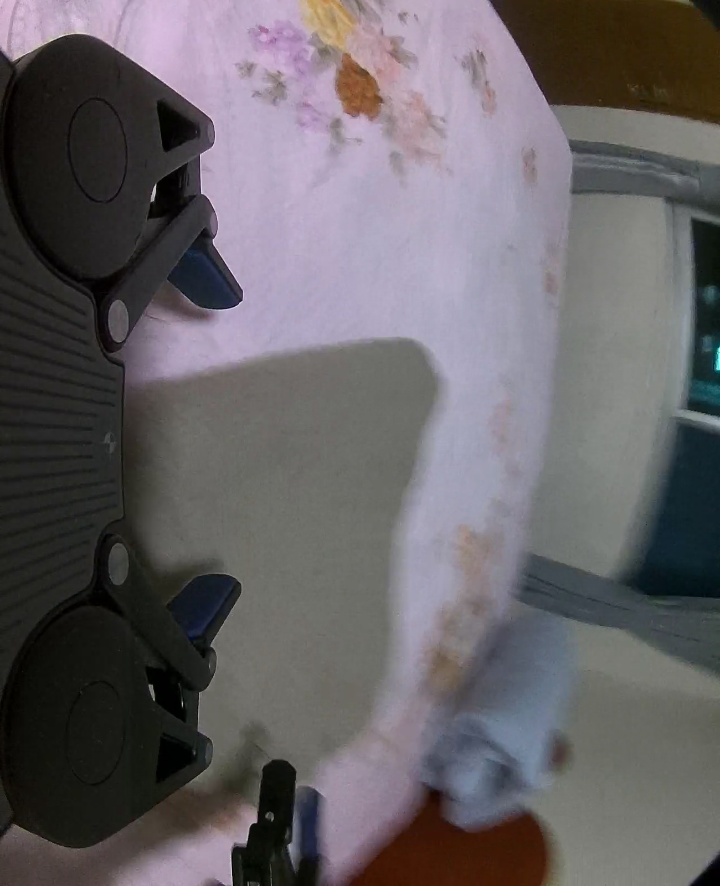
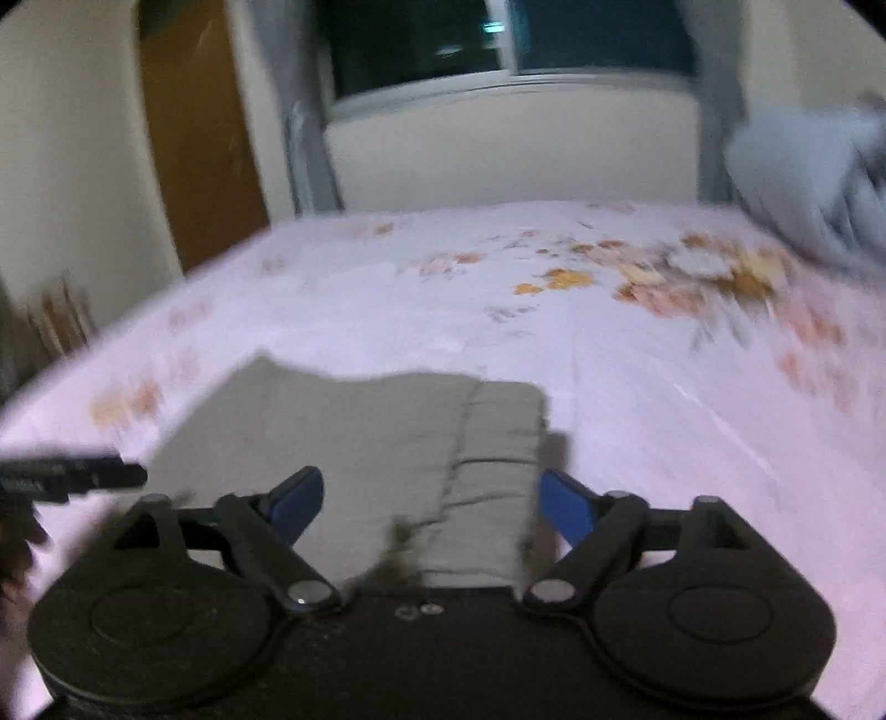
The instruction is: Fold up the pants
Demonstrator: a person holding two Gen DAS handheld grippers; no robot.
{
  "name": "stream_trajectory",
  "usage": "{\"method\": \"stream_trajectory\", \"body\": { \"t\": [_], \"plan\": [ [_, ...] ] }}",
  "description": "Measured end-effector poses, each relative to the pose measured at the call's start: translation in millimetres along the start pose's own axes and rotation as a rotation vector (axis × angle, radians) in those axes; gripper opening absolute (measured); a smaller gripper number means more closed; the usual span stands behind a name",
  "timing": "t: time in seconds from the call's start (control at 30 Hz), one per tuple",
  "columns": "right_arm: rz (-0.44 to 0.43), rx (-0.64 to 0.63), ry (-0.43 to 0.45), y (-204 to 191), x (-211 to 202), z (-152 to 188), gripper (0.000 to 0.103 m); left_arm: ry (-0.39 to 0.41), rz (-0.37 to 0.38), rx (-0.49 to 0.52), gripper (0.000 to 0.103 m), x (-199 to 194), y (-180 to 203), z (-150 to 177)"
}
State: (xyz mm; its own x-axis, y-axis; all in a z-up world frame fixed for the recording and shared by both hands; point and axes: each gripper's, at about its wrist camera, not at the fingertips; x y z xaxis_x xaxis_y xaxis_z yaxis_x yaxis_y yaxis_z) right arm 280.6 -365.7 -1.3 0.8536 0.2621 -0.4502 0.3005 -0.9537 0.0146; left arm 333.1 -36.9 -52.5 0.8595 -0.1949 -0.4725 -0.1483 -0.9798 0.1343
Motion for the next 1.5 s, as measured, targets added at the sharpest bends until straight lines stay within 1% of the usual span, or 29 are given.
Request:
{"method": "stream_trajectory", "body": {
  "t": [0.03, 0.07, 0.1, 0.13, 0.17, 0.2, 0.23, 0.27, 0.37, 0.4, 0.43, 0.5, 0.57, 0.6, 0.63, 0.7, 0.77, 0.87, 1.0, 1.03, 1.1, 1.2, 1.3, 1.4, 1.5],
  "plan": [
    [0.072, -0.072, -0.072, -5.1, 13.6, 8.3, 0.082, -0.026, -0.021, 0.007, 0.103, 7.4, -1.9, 5.9],
    [0.091, -0.092, -0.104, -2.8, 22.6, 18.3, 0.084, -0.012, 0.003, -0.024, 0.103, 7.5, -8.7, 11.7],
    [0.086, -0.049, -0.099, 5.5, 21.8, 25.8, 0.091, -0.009, 0.019, -0.054, 0.103, 6.5, -14.4, 13.5],
    [0.085, -0.001, -0.104, 14.3, 20.2, 28.0, 0.093, -0.015, 0.019, -0.073, 0.103, 4.4, -18.0, 12.7],
    [0.082, 0.054, -0.106, 21.9, 14.6, 26.3, 0.093, -0.016, 0.009, -0.077, 0.103, -0.9, -20.1, 9.3],
    [0.087, 0.075, -0.07, 25.8, 5.3, 21.6, 0.092, 0.002, -0.004, -0.062, 0.103, -9.3, -20.7, 5.6],
    [0.079, 0.067, -0.002, 27.2, -13.5, 17.9, 0.092, 0.025, -0.018, -0.042, 0.103, -15.2, -20.3, 3.2],
    [0.071, 0.057, 0.036, 25.8, -28.4, 15.9, 0.093, 0.045, -0.025, -0.022, 0.103, -24.2, -19.7, 1.3],
    [0.066, 0.051, 0.1, 30.6, -73.0, 17.0, 0.093, 0.094, -0.043, 0.015, 0.103, -57.9, -18.4, 3.2],
    [0.07, 0.059, 0.121, 32.7, -88.1, 20.2, 0.098, 0.101, -0.044, 0.024, 0.103, -70.2, -17.3, 3.6],
    [0.075, 0.065, 0.137, 33.9, -101.5, 23.3, 0.097, 0.105, -0.051, 0.033, 0.103, -74.0, -20.9, 4.1],
    [0.086, 0.083, 0.178, 34.6, -132.1, 32.1, 0.097, 0.106, -0.057, 0.046, 0.103, -94.7, -13.9, 6.8],
    [0.105, 0.093, 0.181, 32.5, -142.0, 33.0, 0.097, 0.144, -0.039, 0.065, 0.103, -121.8, -3.5, 13.0],
    [0.118, 0.099, 0.175, 29.5, -152.4, 37.2, 0.097, 0.148, -0.036, 0.073, 0.103, -134.0, 3.4, 16.0],
    [0.123, 0.109, 0.181, 28.5, -153.4, 36.1, 0.097, 0.147, -0.041, 0.08, 0.103, -143.9, 10.0, 18.2],
    [0.125, 0.142, 0.212, 22.5, -171.3, 44.5, 0.097, 0.168, -0.035, 0.101, 0.103, -168.9, 23.9, 26.2],
    [0.152, 0.151, 0.231, 14.4, -190.6, 52.8, 0.097, 0.181, -0.025, 0.105, 0.103, -189.7, 32.7, 34.6],
    [0.171, 0.143, 0.253, 4.2, -214.1, 64.8, 0.097, 0.188, -0.017, 0.064, 0.103, -217.7, 39.0, 48.1],
    [0.175, 0.069, 0.273, -16.5, -238.6, 83.6, 0.097, 0.247, -0.015, 0.029, 0.103, -250.7, 45.4, 69.5],
    [0.178, 0.046, 0.273, -21.7, -242.6, 90.3, 0.097, 0.266, -0.017, 0.024, 0.103, -254.9, 46.6, 77.2],
    [0.18, 0.05, 0.266, -27.0, -247.8, 98.7, 0.097, 0.257, -0.037, 0.017, 0.103, -256.5, 46.7, 92.6],
    [0.195, 0.042, 0.286, -31.1, -251.2, 98.4, 0.097, 0.298, -0.022, 0.01, 0.103, -265.7, 46.4, 89.4],
    [0.188, 0.059, 0.299, -28.1, -251.9, 98.0, 0.097, 0.298, -0.039, 0.008, 0.103, -266.0, 44.4, 91.6],
    [0.185, 0.104, 0.317, -22.3, -253.1, 99.9, 0.097, 0.3, -0.052, 0.038, 0.103, -265.1, 46.9, 93.1],
    [0.196, 0.129, 0.3, -18.7, -247.3, 100.9, 0.097, 0.295, -0.057, 0.058, 0.103, -262.9, 49.5, 93.2]
  ]
}}
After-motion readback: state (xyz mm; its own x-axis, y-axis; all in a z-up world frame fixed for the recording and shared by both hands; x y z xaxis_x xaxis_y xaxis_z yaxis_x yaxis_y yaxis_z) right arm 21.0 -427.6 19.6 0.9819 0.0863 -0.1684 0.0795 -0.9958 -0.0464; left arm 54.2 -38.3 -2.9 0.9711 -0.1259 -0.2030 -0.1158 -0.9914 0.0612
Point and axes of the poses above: each gripper's, at about its wrist camera, not at the fingertips, and x roughly the way its jaws point, y to its right, z to its underside, and after that the axes turned 11 degrees about y, right-handed
